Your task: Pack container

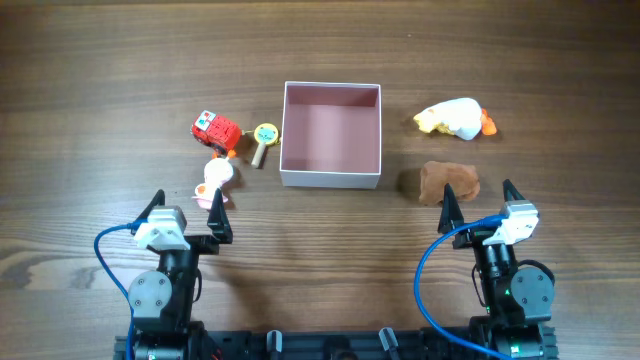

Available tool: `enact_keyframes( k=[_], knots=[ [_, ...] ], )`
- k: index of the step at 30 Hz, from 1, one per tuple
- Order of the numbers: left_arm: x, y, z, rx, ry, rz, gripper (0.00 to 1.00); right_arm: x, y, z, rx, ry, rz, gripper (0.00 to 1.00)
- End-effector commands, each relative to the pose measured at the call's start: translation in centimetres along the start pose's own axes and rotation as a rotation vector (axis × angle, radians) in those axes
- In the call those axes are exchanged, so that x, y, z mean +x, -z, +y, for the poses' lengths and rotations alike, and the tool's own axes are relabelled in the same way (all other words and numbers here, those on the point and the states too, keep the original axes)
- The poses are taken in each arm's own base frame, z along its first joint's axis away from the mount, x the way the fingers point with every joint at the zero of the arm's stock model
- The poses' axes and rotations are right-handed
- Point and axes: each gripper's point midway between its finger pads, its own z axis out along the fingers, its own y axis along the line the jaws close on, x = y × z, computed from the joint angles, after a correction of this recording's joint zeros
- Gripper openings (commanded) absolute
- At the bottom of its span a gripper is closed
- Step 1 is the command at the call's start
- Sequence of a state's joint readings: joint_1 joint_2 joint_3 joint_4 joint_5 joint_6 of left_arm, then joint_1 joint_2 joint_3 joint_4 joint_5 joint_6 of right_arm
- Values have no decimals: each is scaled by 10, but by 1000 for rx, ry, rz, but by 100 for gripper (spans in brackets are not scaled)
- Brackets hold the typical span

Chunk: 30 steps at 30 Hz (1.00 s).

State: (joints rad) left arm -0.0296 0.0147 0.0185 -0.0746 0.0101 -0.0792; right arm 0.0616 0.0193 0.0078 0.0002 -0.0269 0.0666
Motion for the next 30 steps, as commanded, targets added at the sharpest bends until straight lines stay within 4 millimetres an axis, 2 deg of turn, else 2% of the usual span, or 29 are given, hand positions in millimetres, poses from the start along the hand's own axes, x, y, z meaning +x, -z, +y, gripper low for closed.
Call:
enact_keyframes(
  k=[1,11,14,16,19,20,22,24,26,30],
  knots=[
    [4,0,0,5,-19,5,100,0,0,2,-16,-15,-4,100],
    [0,0,-1,13,-19,-10,100,0,0,2,-16,-14,-4,100],
    [-8,1,-22,131,-23,-37,100,0,0,2,-16,-14,-4,99],
    [-20,7,-36,204,-11,-45,100,0,0,2,-16,-14,-4,99],
    [-51,14,-41,203,30,-37,100,0,0,2,-16,-14,-4,99],
    [-71,15,-41,185,31,-34,100,0,0,2,-16,-14,-4,100],
    [-94,13,-39,149,36,0,100,0,0,2,-16,-14,-4,100],
    [-121,0,-41,120,47,123,100,0,0,2,-16,-14,-4,100],
    [-137,-18,-43,98,58,250,100,0,0,2,-16,-15,-4,99],
    [-164,-75,-43,26,77,560,100,0,0,2,-16,-14,-4,100]
  ],
)
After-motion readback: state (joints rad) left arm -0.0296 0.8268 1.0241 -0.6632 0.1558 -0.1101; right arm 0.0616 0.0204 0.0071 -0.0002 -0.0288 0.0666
